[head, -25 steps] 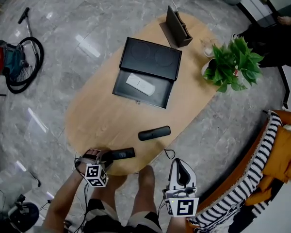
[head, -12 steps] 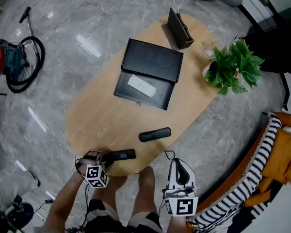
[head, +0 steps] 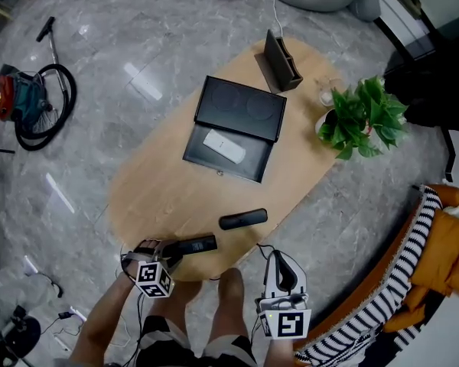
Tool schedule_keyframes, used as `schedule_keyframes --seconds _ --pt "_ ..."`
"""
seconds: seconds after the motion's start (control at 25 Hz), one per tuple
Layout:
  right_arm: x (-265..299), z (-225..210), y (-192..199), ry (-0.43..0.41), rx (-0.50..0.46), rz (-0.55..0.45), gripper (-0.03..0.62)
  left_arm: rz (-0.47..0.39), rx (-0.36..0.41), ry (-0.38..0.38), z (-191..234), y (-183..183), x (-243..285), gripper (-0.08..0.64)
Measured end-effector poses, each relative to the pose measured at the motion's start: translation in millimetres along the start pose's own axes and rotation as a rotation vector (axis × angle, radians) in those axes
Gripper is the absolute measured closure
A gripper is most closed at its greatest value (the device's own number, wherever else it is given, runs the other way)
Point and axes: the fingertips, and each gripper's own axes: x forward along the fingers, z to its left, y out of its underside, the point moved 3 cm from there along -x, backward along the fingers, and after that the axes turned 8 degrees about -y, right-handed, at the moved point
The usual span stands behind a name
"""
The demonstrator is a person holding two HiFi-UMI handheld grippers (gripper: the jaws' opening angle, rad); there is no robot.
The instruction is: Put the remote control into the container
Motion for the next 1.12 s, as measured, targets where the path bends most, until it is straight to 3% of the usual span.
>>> schedule_keyframes --seconds 0.52,1.12 --pt "-4.2 -16.5 -12.3 0.004 0.001 -0.011 0.581 -0.084 -0.019 -0.106 46.8 -53.0 -22.1 0.341" --pt "3.3 -44.9 -41.1 0.006 0.025 -0.026 0.581 -0.169 0.015 -0.213 152.2 -142.9 -33.3 0.341"
